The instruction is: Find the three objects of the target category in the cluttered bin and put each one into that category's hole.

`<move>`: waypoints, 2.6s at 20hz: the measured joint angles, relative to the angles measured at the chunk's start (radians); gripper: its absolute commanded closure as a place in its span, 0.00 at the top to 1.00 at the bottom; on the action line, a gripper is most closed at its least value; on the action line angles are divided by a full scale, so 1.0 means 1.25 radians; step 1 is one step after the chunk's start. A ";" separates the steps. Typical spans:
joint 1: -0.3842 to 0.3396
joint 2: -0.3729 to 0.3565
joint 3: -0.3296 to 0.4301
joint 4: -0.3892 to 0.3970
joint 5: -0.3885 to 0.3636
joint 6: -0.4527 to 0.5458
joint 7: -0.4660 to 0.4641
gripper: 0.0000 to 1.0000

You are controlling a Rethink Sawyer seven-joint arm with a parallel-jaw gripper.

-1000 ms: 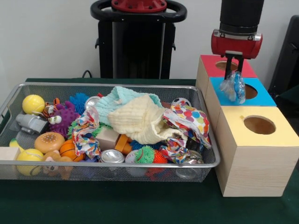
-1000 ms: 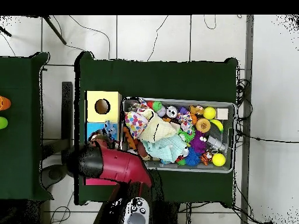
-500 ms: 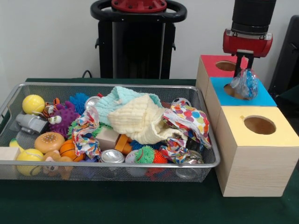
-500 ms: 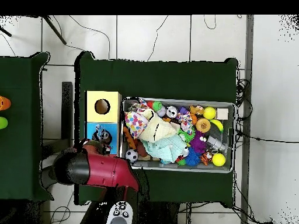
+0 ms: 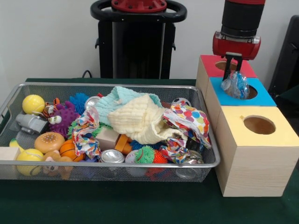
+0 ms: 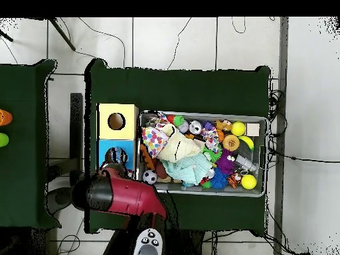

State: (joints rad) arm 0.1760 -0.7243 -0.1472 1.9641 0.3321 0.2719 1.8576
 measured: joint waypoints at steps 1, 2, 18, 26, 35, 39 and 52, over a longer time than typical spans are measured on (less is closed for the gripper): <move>-0.009 -0.001 0.006 0.005 0.000 -0.005 0.000 0.00; -0.019 -0.002 0.013 0.010 0.001 -0.009 0.000 0.00; 0.009 -0.002 0.000 0.020 0.004 -0.049 0.000 0.00; 0.068 0.018 -0.053 0.001 0.023 -0.054 0.000 0.00; 0.068 0.019 -0.055 0.000 0.025 -0.055 0.000 1.00; 0.068 0.020 -0.053 0.000 0.024 -0.054 0.000 1.00; 0.049 0.016 -0.039 0.001 0.025 -0.050 0.000 1.00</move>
State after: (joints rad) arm 0.2378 -0.7044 -0.1963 1.9650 0.3630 0.2092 1.8576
